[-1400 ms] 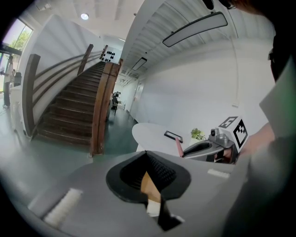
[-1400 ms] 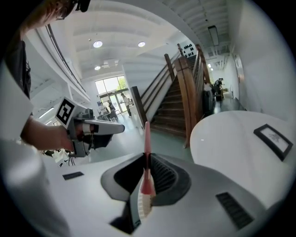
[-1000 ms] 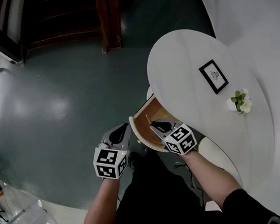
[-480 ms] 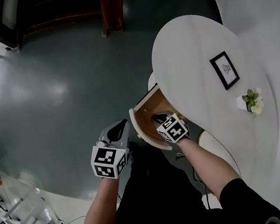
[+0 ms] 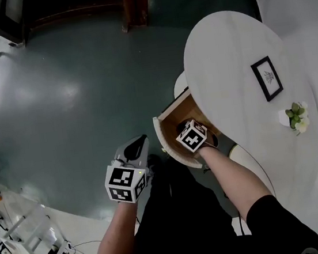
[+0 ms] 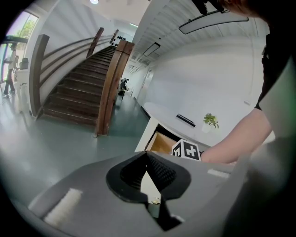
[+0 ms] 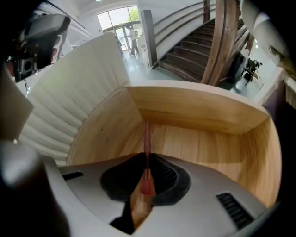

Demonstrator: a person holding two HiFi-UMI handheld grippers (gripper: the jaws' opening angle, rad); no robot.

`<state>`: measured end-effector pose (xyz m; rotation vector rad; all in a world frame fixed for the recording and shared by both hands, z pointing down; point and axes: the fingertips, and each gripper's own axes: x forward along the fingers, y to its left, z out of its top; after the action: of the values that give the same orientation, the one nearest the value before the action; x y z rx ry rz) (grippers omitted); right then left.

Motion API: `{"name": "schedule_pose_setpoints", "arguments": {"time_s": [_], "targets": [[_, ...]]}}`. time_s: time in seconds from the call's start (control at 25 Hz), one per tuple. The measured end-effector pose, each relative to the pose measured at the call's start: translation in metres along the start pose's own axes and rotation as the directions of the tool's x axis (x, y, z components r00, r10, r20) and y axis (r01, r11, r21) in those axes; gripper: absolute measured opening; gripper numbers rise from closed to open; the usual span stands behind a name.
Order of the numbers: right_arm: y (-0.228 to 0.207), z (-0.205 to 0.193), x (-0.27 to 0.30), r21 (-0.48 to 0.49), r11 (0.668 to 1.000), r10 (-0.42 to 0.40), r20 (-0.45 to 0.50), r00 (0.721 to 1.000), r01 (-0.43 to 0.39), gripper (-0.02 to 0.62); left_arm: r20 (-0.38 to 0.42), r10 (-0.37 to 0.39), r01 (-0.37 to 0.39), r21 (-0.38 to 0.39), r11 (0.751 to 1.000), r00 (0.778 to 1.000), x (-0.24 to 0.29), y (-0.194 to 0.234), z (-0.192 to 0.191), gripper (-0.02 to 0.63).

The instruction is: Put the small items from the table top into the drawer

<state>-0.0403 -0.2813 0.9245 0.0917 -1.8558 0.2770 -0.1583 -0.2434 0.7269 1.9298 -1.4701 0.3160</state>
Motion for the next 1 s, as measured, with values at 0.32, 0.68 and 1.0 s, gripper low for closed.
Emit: {"name": "schedule_pose_setpoints", "arguments": {"time_s": [0.32,0.68,1.0], "targets": [[0.0,-0.001,-0.016,0.08,0.997,-0.018,0.027,0.999,0.016,0.072,0.03,-0.012,0.012,0.005,1.0,0.999,-0.013,-0.001,0.011,0.011],[0.035,0.019,-0.098,0.227,0.973,-0.079,0.158,0.984,0.042,0.069,0.044,-0.073,0.071,0.031,0.997,0.996,-0.06,-0.016,0.031,0.011],[0.049,0.008,-0.169,0.308,0.945,-0.209,0.301,0.931,0.112,0.041,0.059,-0.114,0.11,0.071,0.991,0.992,-0.075,-0.041,0.03,0.011]]}}
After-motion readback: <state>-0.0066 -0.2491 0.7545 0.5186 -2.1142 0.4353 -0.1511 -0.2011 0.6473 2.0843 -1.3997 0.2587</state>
